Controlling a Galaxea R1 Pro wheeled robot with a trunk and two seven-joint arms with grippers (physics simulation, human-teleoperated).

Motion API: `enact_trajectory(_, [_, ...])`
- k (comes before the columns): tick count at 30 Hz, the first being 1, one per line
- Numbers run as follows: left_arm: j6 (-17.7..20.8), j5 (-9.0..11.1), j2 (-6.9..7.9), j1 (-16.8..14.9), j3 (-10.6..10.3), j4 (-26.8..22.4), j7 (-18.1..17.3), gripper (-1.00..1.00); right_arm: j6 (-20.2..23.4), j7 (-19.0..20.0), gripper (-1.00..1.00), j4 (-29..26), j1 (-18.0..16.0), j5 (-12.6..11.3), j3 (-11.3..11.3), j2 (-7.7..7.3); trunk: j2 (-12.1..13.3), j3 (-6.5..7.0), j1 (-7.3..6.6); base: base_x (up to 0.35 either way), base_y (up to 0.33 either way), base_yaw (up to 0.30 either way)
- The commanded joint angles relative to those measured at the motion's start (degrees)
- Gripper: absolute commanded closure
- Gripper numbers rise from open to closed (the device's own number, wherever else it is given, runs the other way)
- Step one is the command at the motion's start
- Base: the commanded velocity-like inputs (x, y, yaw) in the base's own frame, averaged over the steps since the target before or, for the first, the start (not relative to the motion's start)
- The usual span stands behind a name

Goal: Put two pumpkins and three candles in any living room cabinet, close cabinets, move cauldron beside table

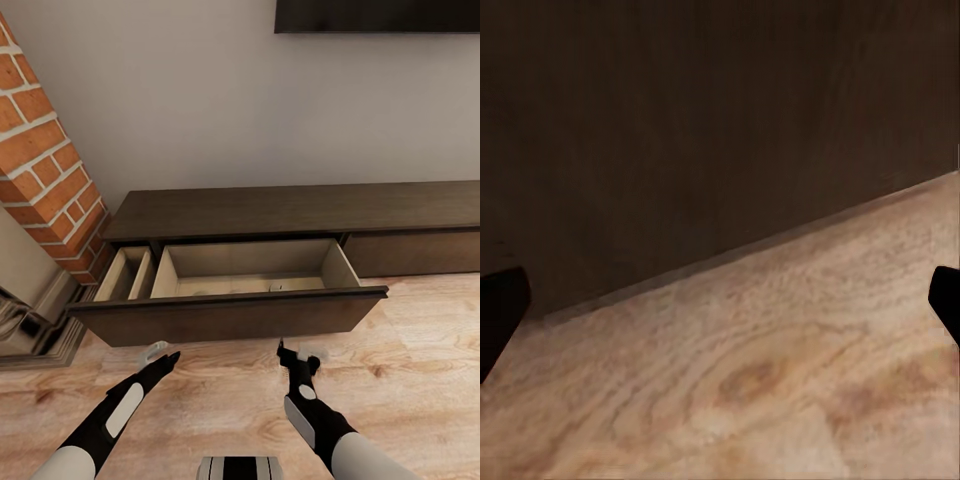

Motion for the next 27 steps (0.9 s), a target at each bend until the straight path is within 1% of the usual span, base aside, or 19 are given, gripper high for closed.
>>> enact_trajectory(1, [-0.1,0.5,0.07,0.0,-0.4,-0.1,1.6,-1.0,-1.8,-0.7,-1.0,0.0,-0.1,0.3,1.2,-0.06,0.0,-0.04,-0.01,0.0,0.0,0.0])
enact_trajectory(4, [-1.4,0.5,0.01,0.1,-1.5,-1.7,5.6,-1.0,-3.8,-1.4,-1.0,0.0,-0.1,1.7,2.2,-0.02,0.0,-0.04,-0.01,0.0,0.0,0.0])
enact_trajectory(6, [-3.6,0.5,0.02,0.3,-3.0,-3.7,6.9,-1.0,-4.3,-1.5,-1.0,0.0,-0.1,2.0,2.5,-0.01,0.0,-0.04,-0.01,0.0,0.0,0.0])
enact_trajectory(7, [-4.5,0.5,0.03,0.3,-3.3,-4.1,7.0,-1.0,-4.4,-1.5,-1.0,0.0,-0.1,2.1,2.5,-0.01,0.0,-0.04,-0.01,0.0,0.0,0.0])
enact_trajectory(8, [-7.6,0.5,0.05,0.4,-4.3,-4.9,7.4,-1.0,-4.5,-1.5,-1.0,0.0,-0.1,2.1,2.6,0.0,0.0,-0.04,-0.01,0.0,0.0,0.0])
enact_trajectory(11, [-13.5,0.5,0.01,0.6,-5.3,-5.6,8.2,-1.0,-4.6,-1.2,-1.0,0.0,-0.1,2.2,2.7,0.0,0.0,-0.04,-0.01,0.0,0.0,0.0])
enact_trajectory(12, [-14.3,0.5,0.0,0.6,-5.5,-5.6,8.3,-1.0,-4.6,-1.2,-1.0,0.0,-0.1,2.2,2.7,0.0,0.0,-0.04,-0.01,0.0,0.0,0.0])
enact_trajectory(13, [-16.4,0.5,0.02,0.7,-6.6,-5.7,8.5,-1.0,-4.7,-1.0,-1.0,0.0,-0.1,2.2,2.7,0.0,0.0,-0.04,-0.01,0.0,0.0,0.0])
enact_trajectory(15, [-18.6,0.4,0.13,0.7,-8.4,-5.8,8.7,-1.0,-4.7,-0.9,-1.0,0.0,-0.1,2.2,2.7,0.0,0.0,-0.04,-0.01,0.0,0.0,0.0])
enact_trajectory(17, [-20.3,0.2,0.18,0.8,-9.5,-5.8,8.8,-1.0,-4.7,-0.9,-1.0,0.0,-0.1,2.2,2.7,0.0,0.0,-0.04,-0.01,0.0,0.0,0.0])
enact_trajectory(19, [-22.4,-1.1,0.15,0.8,-10.5,-5.8,8.9,-1.0,-4.7,-0.9,-1.0,0.0,-0.1,2.2,2.7,0.0,0.0,-0.04,-0.01,0.0,0.0,0.0])
enact_trajectory(20, [-23.1,-2.2,0.12,0.8,-10.7,-5.7,9.0,-1.0,-4.7,-0.8,-1.0,0.0,-0.1,2.2,2.7,0.0,0.0,-0.04,-0.01,0.0,0.0,0.0])
enact_trajectory(21, [-23.3,-2.8,0.11,0.8,-10.8,-5.6,9.0,-1.0,-4.7,-0.8,-1.0,0.0,-0.1,2.2,2.7,0.0,0.0,-0.04,-0.01,0.0,0.0,0.0])
enact_trajectory(23, [-24.0,-5.7,-0.01,0.8,-11.0,-4.1,9.0,-1.0,-4.7,-0.8,-1.0,0.0,-0.1,2.2,2.7,0.0,0.0,-0.04,-0.01,0.0,0.0,0.0])
enact_trajectory(24, [-24.2,-6.3,-0.05,0.8,-11.1,-3.5,9.0,-1.0,-4.7,-0.7,-1.0,0.0,-0.1,2.2,2.7,0.0,0.0,-0.04,-0.01,0.0,0.0,0.0])
enact_trajectory(27, [-25.1,-7.0,-0.09,0.8,-11.2,-2.8,9.0,-1.0,-5.1,-0.6,-1.0,0.1,-0.1,2.2,2.8,0.0,0.0,-0.04,-0.01,0.0,0.0,0.0])
